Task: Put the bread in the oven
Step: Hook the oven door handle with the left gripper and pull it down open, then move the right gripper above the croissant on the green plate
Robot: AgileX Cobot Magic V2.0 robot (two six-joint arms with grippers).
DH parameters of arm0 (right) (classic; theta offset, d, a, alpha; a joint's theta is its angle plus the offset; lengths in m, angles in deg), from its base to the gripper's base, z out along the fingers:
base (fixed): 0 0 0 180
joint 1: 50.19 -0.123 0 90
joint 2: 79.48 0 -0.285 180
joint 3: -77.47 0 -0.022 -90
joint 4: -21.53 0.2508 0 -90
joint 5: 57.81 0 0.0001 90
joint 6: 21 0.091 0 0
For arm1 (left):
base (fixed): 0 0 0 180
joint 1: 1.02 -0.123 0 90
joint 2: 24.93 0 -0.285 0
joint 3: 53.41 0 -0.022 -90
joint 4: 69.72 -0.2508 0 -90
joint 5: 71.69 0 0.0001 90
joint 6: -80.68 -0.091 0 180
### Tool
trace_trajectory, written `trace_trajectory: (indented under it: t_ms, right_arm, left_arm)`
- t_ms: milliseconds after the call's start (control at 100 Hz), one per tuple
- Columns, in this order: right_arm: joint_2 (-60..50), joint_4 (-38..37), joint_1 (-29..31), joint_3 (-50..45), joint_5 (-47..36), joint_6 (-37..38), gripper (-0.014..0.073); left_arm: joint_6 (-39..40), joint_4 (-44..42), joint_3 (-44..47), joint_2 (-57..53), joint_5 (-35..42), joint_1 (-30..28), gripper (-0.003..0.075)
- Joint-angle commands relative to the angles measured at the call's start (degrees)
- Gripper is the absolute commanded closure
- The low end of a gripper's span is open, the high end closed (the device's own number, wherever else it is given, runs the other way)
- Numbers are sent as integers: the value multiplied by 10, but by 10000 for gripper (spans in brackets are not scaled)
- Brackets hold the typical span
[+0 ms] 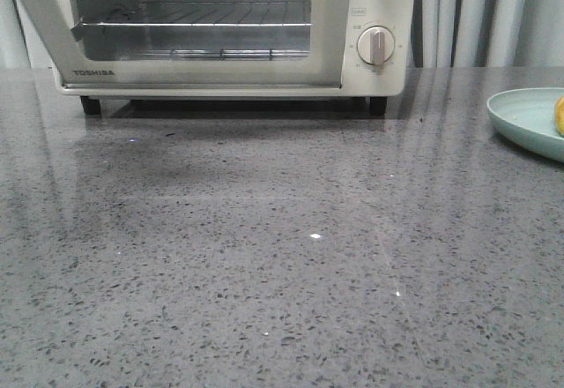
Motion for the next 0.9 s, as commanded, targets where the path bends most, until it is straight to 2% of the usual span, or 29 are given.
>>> trace_trajectory:
  t_ms: [0,200,410,560,740,890]
  right_arm:
    - [9,1,5,28,-28,-7,662]
    - [15,1,5,35,12,-7,661]
    - [77,1,5,88,107,-7,661]
    - [165,-2,5,173,163,-7,661]
    - [295,-57,5,283,262,0,661]
    - [388,-98,5,341,295,10,661]
  left_arm:
    - [1,11,20,-53,-28,10,742]
    - [1,14,31,-180,-107,10,742]
    - [1,14,31,-308,-118,10,741]
    - [1,-2,31,-378,-142,10,742]
    - [1,-13,31,-426,-167,10,742]
    - [1,-15,31,-433,-180,10,741]
